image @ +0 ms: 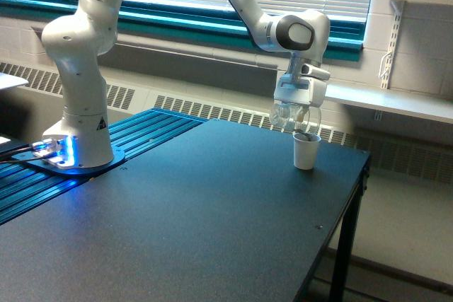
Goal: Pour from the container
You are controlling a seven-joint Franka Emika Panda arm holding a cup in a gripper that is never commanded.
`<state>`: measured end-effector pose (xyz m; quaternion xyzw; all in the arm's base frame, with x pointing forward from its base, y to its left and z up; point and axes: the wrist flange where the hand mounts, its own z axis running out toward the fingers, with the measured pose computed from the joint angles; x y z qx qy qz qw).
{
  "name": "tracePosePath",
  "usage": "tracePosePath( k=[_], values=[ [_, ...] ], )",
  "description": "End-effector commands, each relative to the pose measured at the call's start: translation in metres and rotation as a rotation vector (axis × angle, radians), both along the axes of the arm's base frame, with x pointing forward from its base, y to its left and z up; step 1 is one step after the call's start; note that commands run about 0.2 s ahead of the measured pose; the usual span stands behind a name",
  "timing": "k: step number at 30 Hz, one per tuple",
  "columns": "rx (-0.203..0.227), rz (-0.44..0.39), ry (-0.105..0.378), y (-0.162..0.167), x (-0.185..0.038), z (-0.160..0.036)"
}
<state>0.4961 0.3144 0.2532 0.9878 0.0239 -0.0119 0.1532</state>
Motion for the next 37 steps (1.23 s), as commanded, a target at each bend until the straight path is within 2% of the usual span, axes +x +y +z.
tracePosePath(
  k=[1, 20, 37],
  values=[
    [-0.010, 0.019, -0.001, 0.001, -0.002, 0.003],
    [-0.003, 0.012, -0.015, -0.004, -0.004, 0.009],
    [0.018, -0.014, -0.068, -0.015, -0.003, 0.021]
  ],
)
